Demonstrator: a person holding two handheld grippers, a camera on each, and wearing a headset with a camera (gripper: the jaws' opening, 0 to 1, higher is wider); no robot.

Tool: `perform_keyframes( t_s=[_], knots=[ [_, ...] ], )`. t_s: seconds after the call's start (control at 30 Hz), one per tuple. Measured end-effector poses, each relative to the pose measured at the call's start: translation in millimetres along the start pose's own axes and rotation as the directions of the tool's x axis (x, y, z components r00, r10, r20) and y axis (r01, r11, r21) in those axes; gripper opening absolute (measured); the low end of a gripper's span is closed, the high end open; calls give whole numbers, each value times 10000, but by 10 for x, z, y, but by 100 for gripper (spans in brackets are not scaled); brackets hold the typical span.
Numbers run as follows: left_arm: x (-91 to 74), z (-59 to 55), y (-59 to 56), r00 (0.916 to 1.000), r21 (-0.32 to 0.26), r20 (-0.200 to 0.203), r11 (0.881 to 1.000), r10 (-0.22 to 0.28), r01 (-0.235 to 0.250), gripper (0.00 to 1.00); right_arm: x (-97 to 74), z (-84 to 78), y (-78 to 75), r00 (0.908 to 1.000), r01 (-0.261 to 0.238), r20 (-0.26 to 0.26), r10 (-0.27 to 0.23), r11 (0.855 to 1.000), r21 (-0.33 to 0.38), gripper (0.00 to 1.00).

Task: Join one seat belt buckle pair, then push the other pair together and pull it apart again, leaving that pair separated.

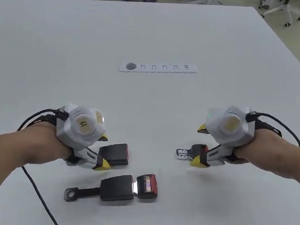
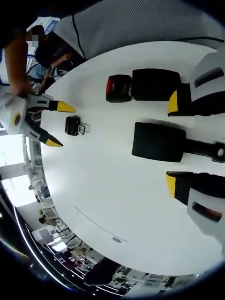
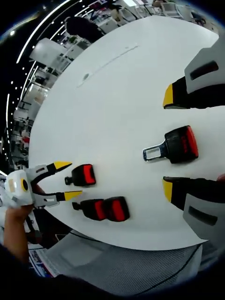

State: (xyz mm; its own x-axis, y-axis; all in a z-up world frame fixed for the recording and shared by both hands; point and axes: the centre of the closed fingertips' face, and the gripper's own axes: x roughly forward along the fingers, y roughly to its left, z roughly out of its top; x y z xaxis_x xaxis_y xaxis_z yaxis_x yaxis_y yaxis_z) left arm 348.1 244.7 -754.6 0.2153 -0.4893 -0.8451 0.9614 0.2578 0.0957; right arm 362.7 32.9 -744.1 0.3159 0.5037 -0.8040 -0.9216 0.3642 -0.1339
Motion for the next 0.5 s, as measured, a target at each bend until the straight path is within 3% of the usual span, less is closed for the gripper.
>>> perform_keyframes(
  t_s=[0.2,0.27,0.33,0.4,0.47,0.5],
  knots=[
    [-181,-140,-197,9975,-639,498,9968,510,-478,56,-188,47,225,9962,375,741,-452,9941,1018,63],
    [-267,-180,-255,9944,-1020,892,9936,570,-478,57,-230,18,277,9957,321,819,-423,9919,1227,65],
    [-377,-178,-326,9928,-1155,940,9913,741,-630,61,-288,-41,343,9952,317,870,-445,9892,1430,66],
    [-462,-251,-325,9879,-1592,1109,9832,1082,-898,64,-352,-63,420,9943,403,903,-562,9846,1700,68],
    [-570,-212,-372,9782,-2063,1469,9717,1470,-1151,66,-403,-84,495,9924,511,1005,-714,9802,1913,69],
    [-574,-297,-343,9749,-2322,1569,9654,1578,-1189,67,-420,-96,526,9921,514,1016,-735,9774,2052,70]
  ],
)
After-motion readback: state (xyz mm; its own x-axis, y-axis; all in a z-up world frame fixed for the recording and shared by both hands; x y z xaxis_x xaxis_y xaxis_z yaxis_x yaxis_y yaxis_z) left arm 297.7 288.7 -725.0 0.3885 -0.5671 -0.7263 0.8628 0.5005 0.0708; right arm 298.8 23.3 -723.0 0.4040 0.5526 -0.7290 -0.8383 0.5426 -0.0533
